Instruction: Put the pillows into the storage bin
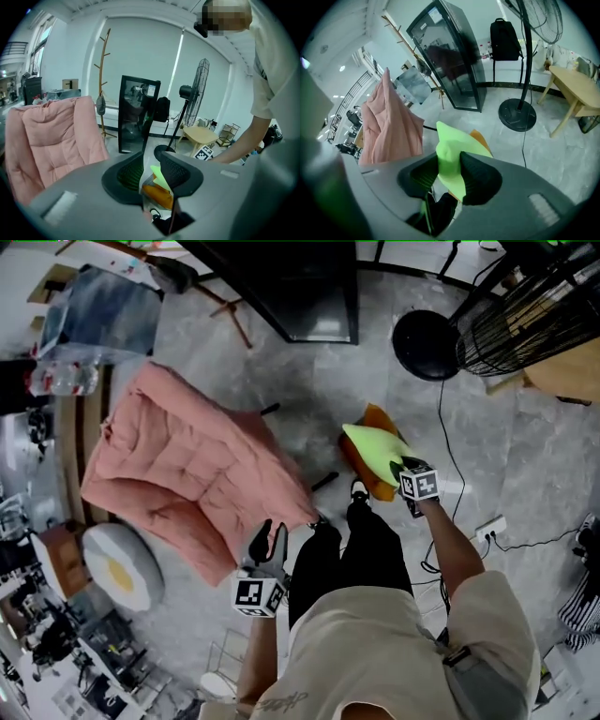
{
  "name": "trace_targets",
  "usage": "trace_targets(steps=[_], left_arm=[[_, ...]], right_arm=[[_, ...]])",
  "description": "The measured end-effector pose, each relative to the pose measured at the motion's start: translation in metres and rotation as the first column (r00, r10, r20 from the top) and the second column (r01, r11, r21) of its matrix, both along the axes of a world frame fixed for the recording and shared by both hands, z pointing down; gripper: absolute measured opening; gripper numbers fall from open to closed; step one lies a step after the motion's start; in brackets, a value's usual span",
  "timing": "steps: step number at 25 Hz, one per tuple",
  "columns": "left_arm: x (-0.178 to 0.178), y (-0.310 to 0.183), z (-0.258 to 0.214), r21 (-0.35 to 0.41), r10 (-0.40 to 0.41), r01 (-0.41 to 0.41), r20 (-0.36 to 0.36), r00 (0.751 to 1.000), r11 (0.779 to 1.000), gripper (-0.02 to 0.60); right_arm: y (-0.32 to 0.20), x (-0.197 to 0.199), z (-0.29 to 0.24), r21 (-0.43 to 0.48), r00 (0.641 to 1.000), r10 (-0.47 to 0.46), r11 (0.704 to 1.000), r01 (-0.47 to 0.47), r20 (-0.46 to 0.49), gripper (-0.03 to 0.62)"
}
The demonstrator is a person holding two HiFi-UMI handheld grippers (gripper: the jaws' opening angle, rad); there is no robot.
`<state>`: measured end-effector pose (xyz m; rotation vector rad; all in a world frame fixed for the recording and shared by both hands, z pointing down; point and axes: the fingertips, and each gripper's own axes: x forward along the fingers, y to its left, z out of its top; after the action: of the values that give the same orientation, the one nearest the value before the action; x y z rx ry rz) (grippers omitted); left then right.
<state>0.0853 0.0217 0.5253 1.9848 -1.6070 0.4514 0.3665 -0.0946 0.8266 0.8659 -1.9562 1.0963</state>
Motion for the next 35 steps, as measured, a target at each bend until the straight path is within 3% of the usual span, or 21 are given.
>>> trace_targets(steps=[9,14,18,23,28,35], left_arm=[[-0.003,0.022,0.012,-0.067,-0.056,0.056,0.003,0.998,0.996,0.127],[-0.008,0.022,0.011,-0.066,-0.082,0.082,-0.002,0.997,0.994,0.127],[-0.012,0.027,0.015,-0.085,-0.075,0.075,-0.004,0.997,0.994,0.127],[-0.021,0.028,0.015,-0.100,-0.084,0.084,-0.002,0.996,0.991,0.127],[-0.022,0.023,0.011,-0.040,-0.071,0.070,-0.019,0.997,0.997,0.129],[-0.027,0.031,0.004,-0.002,-0.091,0.091,-0.028,0.995,0.996,0.129]], right_arm=[[0.033,-0.035,0.041,-0.127,0.991,-0.132,0.983,0.134,0.025,0.130],[0.013,-0.022,0.057,-0.110,0.994,-0.088,0.991,0.080,-0.069,0.130],[-0.006,-0.024,0.074,-0.130,0.981,-0.128,0.985,0.109,-0.146,0.129],[-0.010,-0.037,0.071,-0.161,0.976,-0.161,0.977,0.137,-0.147,0.171],[0.000,-0.034,0.058,-0.157,0.988,-0.128,0.981,0.113,-0.088,0.252],[0.012,-0.022,0.033,-0.124,0.998,-0.031,0.992,0.023,-0.063,0.256]])
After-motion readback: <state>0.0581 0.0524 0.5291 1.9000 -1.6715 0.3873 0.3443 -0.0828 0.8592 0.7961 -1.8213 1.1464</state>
